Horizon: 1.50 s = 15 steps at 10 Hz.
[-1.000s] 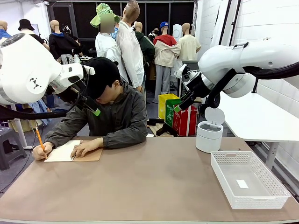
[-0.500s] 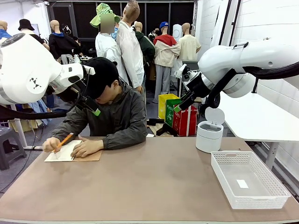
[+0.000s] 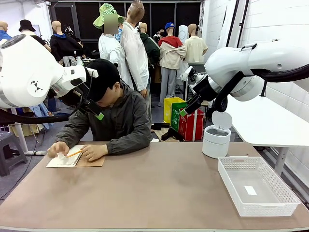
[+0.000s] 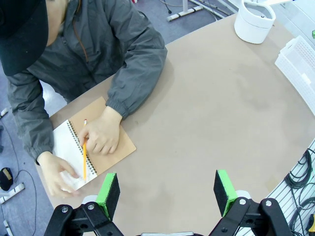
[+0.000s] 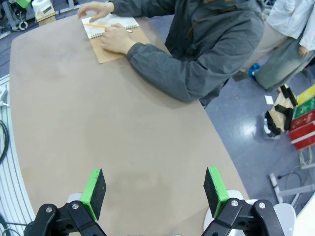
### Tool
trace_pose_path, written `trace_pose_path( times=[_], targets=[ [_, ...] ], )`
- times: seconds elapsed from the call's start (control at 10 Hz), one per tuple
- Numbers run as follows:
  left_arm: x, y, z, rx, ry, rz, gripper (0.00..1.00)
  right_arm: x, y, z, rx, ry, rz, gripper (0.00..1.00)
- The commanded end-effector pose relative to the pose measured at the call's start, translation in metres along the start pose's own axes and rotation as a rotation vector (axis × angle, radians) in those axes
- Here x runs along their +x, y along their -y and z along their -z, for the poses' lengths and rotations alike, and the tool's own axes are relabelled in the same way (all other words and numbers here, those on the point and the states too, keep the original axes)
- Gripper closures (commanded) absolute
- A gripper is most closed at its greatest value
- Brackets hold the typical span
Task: Sort the paper based on its condition.
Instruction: If a person hands you a paper, place it in the Organizing basket , and if it's crumpled, put it in the Trash can.
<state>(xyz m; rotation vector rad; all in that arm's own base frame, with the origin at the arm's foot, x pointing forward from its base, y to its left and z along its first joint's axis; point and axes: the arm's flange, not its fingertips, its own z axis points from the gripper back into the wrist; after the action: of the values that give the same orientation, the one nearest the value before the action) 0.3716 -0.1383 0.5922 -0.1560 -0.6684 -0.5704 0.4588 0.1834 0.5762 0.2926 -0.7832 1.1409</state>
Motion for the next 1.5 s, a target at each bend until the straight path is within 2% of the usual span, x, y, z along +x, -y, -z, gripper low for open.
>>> trace_pose_path(
  times=[0.0,1.4],
  targets=[
    [0.0008,-0.0011,-0.0012,0.000,0.003,-0.002,0.00,0.0006,-0.0002,-0.0008,-0.001,0.000,0.008,0.00],
    [0.0008,-0.0011,-0.0012,0.000,0.003,-0.002,0.00,0.0006,-0.0002,-0.0008,-0.001,0.000,0.008,0.00]
  ],
)
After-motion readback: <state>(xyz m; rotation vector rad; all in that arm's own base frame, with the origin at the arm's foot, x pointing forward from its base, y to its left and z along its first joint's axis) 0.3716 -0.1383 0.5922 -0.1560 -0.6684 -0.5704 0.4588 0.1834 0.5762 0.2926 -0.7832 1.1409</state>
